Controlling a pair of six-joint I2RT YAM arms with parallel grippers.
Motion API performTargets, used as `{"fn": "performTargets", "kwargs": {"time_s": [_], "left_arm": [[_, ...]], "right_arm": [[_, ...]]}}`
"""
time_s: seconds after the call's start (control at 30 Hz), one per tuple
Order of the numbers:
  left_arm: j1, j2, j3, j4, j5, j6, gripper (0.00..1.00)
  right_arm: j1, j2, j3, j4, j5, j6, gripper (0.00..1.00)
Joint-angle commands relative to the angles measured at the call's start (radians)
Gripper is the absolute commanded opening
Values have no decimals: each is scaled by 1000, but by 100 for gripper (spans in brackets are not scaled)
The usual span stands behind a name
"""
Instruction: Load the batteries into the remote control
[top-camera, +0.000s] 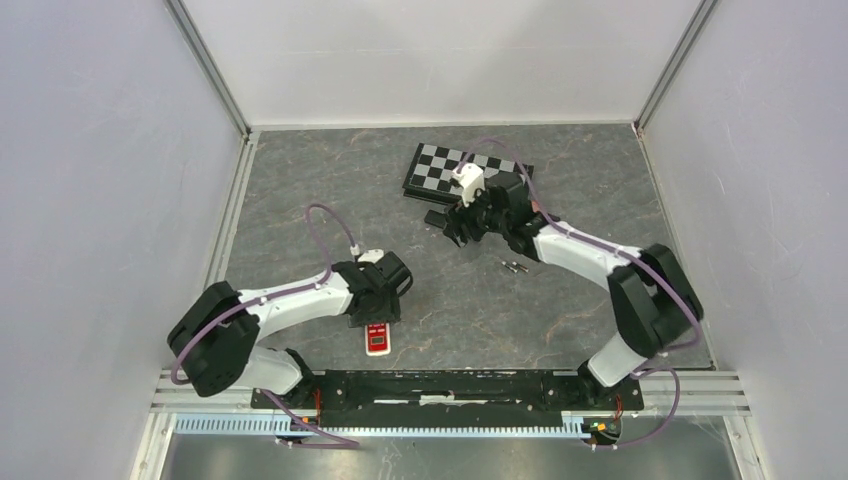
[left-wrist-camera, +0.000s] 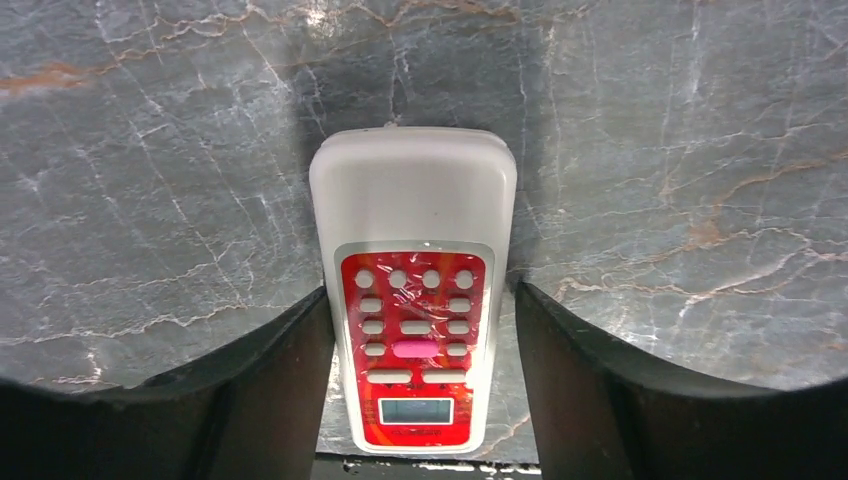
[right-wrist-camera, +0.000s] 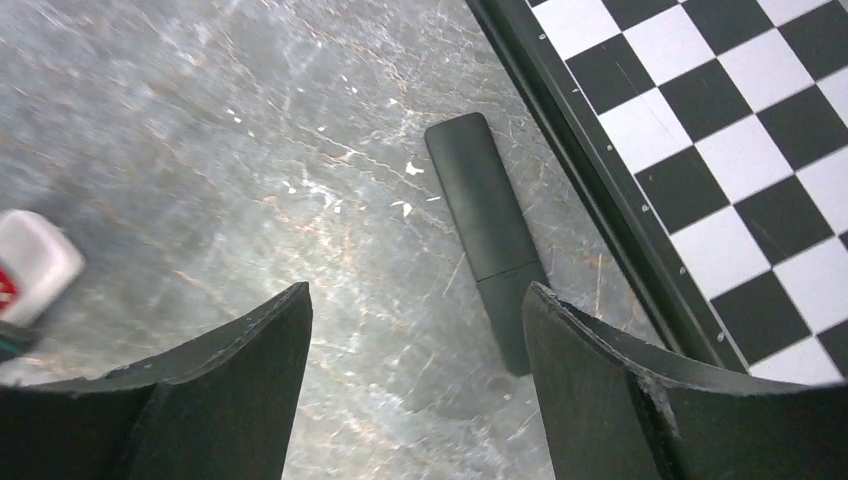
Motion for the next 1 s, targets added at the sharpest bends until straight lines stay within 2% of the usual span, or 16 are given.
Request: {"fn": "performTargets", "kwargs": {"time_s": [0.0, 0.1, 0.23, 0.3, 0.5, 0.67, 0.8, 0.97], "left_arm": [[-79, 68, 11, 19, -93, -99, 69], [-138, 138, 49, 21, -113, -107, 66], [-163, 186, 74, 48, -122, -81, 44], [-164, 163, 78, 114, -108, -14, 38], [-163, 86, 112, 422, 99, 327, 34], [-162, 66, 164, 554, 164, 506, 32], [-162, 68, 205, 603, 153, 607, 32], [-162, 76, 220, 652, 149, 671, 32]], "right_arm": [[-7, -129, -93, 61, 27, 208, 81], [-17, -185, -134, 9, 69, 250, 81], [-50, -249, -191, -26, 81, 330, 81], [-65, -290, -230, -23, 64, 363, 81], [-101, -417, -341, 35, -86, 490, 85], [-102, -445, -399, 141, -193, 740, 85], [-102, -428, -411, 124, -147, 833, 77], [-102, -387, -412, 174, -187, 924, 65]]}}
